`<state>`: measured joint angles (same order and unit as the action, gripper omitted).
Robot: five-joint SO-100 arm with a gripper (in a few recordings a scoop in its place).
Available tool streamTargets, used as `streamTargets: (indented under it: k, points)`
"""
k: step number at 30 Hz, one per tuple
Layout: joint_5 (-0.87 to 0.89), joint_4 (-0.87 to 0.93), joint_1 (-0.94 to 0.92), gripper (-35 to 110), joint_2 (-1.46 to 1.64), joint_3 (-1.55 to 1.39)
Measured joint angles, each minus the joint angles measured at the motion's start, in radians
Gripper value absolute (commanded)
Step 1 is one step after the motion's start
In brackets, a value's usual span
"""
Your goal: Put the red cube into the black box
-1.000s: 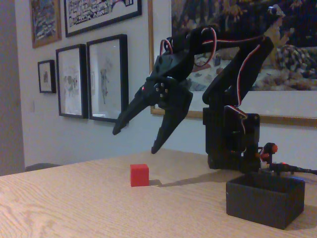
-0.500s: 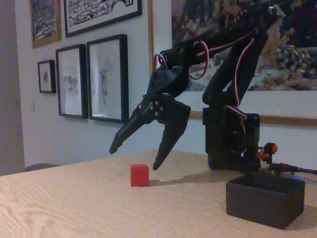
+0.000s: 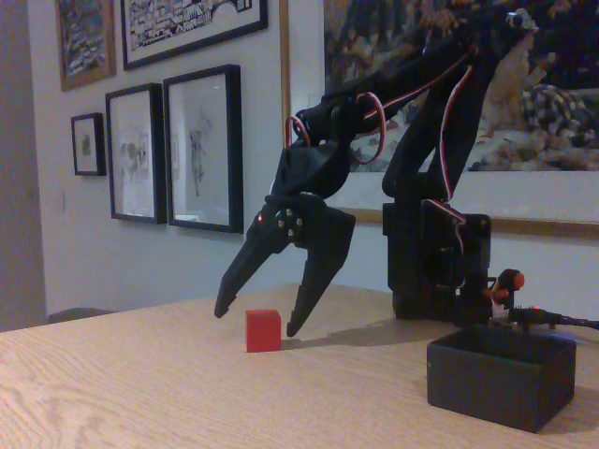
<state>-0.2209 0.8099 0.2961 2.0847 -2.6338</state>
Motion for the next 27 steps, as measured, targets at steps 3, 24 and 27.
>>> streamTargets:
  k: [3,24,27]
  points:
    - [0.005,0.0,0.0,25,-0.021,-0.002]
    - [0.031,-0.012,0.009,8,0.026,-0.008]
    - [0.038,0.02,-0.021,4,0.087,0.009]
